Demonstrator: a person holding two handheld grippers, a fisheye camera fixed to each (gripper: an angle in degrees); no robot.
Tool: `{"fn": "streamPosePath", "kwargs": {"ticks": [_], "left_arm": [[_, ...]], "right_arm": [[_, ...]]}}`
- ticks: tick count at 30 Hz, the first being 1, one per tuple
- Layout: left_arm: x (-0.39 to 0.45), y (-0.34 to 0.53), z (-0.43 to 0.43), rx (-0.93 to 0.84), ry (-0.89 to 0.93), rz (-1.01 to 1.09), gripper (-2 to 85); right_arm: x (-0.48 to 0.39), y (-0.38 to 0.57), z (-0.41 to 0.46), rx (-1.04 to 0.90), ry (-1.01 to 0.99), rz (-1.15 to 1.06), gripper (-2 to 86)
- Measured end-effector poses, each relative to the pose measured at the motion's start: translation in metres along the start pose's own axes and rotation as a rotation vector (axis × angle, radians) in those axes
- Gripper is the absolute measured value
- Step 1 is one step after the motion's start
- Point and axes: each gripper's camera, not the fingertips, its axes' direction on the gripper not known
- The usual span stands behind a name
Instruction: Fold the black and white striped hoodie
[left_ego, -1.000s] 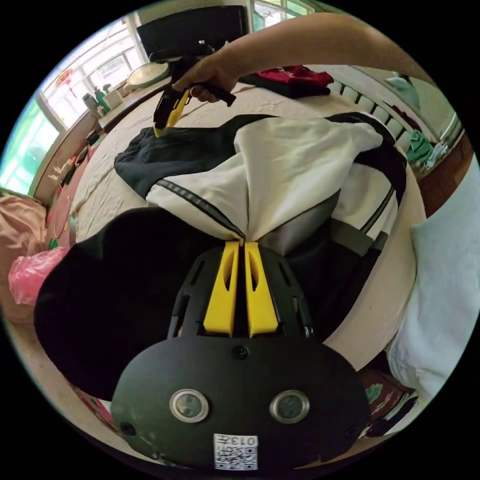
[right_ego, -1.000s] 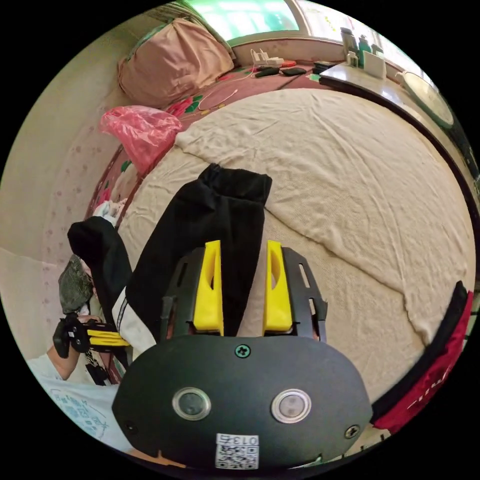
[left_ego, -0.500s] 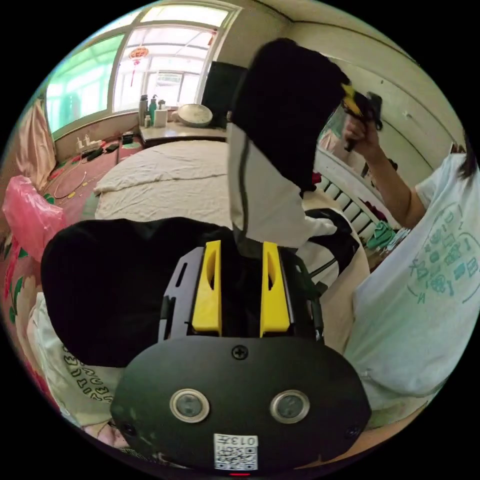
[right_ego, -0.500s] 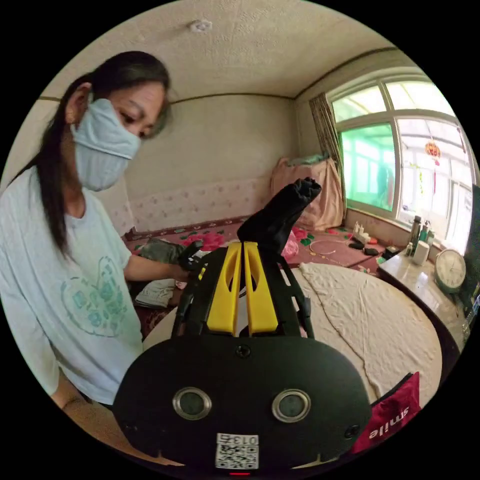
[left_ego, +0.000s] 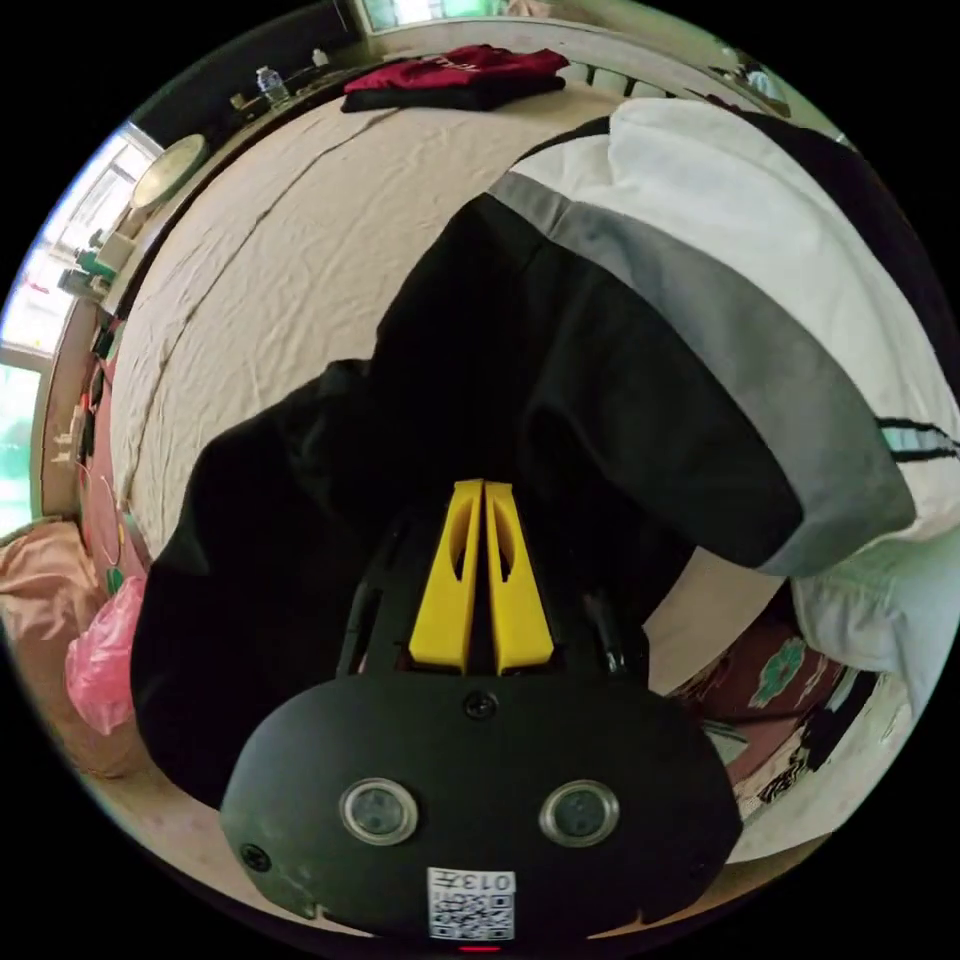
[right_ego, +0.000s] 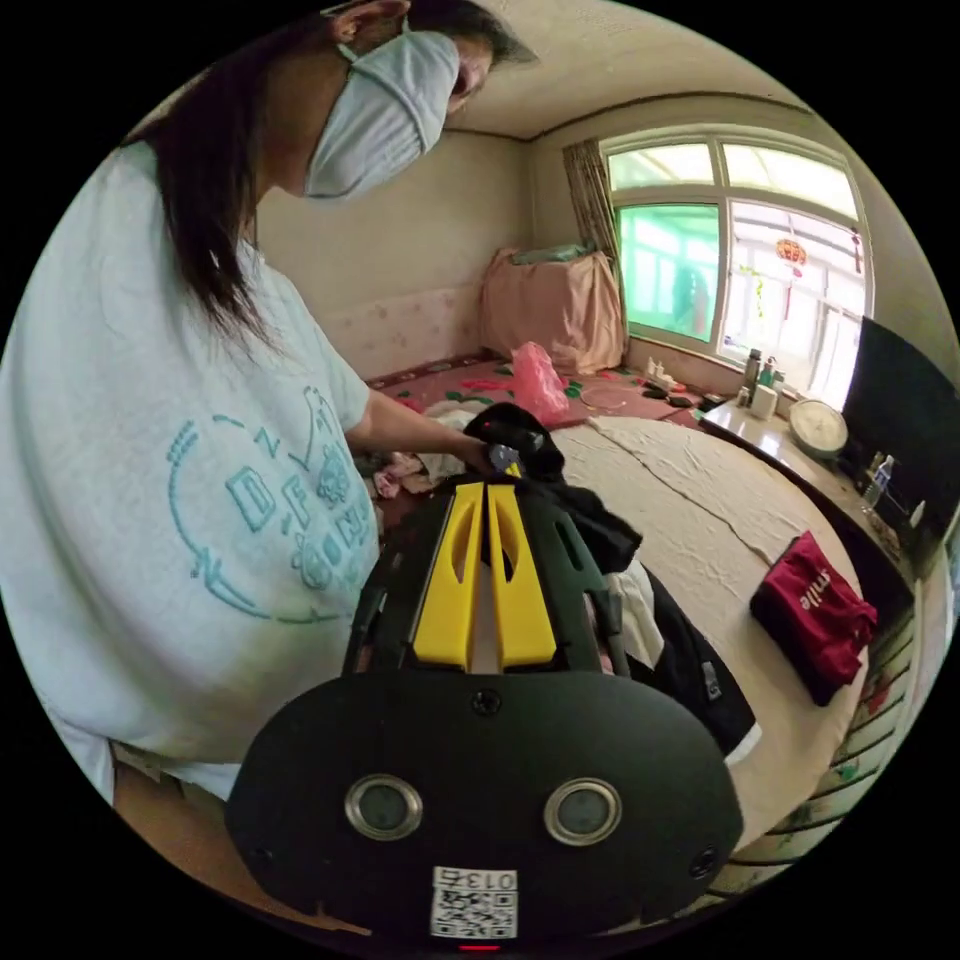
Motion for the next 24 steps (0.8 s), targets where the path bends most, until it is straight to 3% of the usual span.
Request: {"fn": "streamPosePath", "kwargs": {"ticks": [2,6,7,8,9,10,12,15,19,21,24], "left_arm": [[-0.008,0.000,-0.014,0.010,-0.057,-0.091,-0.3],[-0.007,0.001,-0.075,0.273,-0.198,-0.177,-0.2],[-0.010,-0.002,-0.066,0.205,-0.260,-0.191,-0.2],[-0.026,-0.007,-0.029,-0.039,-0.301,-0.227,-0.1],[-0.039,-0.001,-0.012,-0.099,-0.197,-0.287,0.0],[-0.042,0.006,-0.022,-0.019,-0.168,-0.328,0.2],[-0.044,0.033,-0.073,0.354,0.101,-0.348,1.0],[-0.017,0.059,-0.138,0.586,0.208,-0.185,6.2],[0.026,0.057,-0.165,0.414,0.313,0.024,13.5],[0.059,0.044,-0.157,0.243,0.189,0.110,14.4],[0.075,0.023,-0.152,0.209,0.048,0.125,16.4]], "right_arm": [[-0.008,0.000,-0.003,-0.026,0.098,-0.003,0.1],[-0.026,-0.005,-0.019,0.045,0.208,-0.077,0.2],[-0.027,-0.007,-0.021,0.064,0.211,-0.093,0.1],[-0.028,-0.007,-0.022,0.065,0.225,-0.101,0.1],[-0.028,-0.006,-0.022,0.062,0.278,-0.112,0.1],[-0.025,-0.003,-0.022,0.054,0.323,-0.104,0.1],[-0.013,0.005,-0.022,0.062,0.361,-0.042,0.2],[0.009,0.018,-0.021,0.122,0.414,0.042,0.2],[0.050,0.050,-0.008,0.169,0.495,0.225,0.2],[0.068,0.066,0.001,0.154,0.495,0.310,0.2],[0.084,0.079,0.012,0.137,0.430,0.402,0.2]]}}
